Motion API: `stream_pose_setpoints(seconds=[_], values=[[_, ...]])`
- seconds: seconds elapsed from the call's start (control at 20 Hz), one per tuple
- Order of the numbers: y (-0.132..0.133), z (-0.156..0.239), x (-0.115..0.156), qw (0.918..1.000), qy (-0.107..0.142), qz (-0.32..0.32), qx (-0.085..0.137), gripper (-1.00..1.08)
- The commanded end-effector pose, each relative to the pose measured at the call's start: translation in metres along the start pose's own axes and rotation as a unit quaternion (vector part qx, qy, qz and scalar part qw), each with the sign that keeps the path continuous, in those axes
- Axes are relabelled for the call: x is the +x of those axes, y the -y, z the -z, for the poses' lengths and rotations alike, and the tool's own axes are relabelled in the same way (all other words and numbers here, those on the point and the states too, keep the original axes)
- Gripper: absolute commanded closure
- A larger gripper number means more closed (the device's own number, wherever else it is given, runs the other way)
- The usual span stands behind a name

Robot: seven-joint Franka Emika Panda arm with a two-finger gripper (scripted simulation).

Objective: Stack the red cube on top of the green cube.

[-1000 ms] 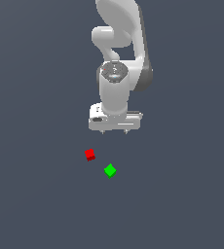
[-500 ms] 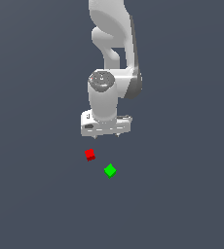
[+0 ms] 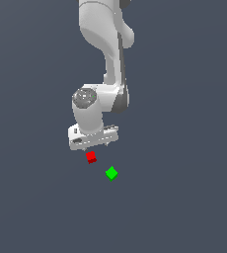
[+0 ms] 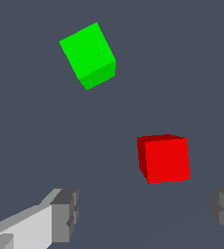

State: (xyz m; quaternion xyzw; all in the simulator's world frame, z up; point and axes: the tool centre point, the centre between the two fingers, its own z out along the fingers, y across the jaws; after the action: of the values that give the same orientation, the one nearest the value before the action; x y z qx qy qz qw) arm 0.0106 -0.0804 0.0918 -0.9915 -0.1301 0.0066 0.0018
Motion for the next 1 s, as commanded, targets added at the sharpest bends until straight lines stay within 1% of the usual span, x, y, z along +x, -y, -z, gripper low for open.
stream_pose_setpoints(seconds=[0.0,0.2,0.4,0.7,0.95], values=[[-0.011,-0.008,0.003,0.9999,-0.002,0.016,-0.001,-0.92],[-0.024,-0.016,0.007,0.9994,-0.005,0.034,-0.002,-0.92],[-0.032,-0.021,0.01,0.999,-0.006,0.044,-0.003,-0.92],[-0.032,-0.023,0.01,0.999,-0.006,0.044,-0.003,-0.92],[-0.032,-0.038,0.01,0.999,-0.006,0.045,-0.003,-0.92]])
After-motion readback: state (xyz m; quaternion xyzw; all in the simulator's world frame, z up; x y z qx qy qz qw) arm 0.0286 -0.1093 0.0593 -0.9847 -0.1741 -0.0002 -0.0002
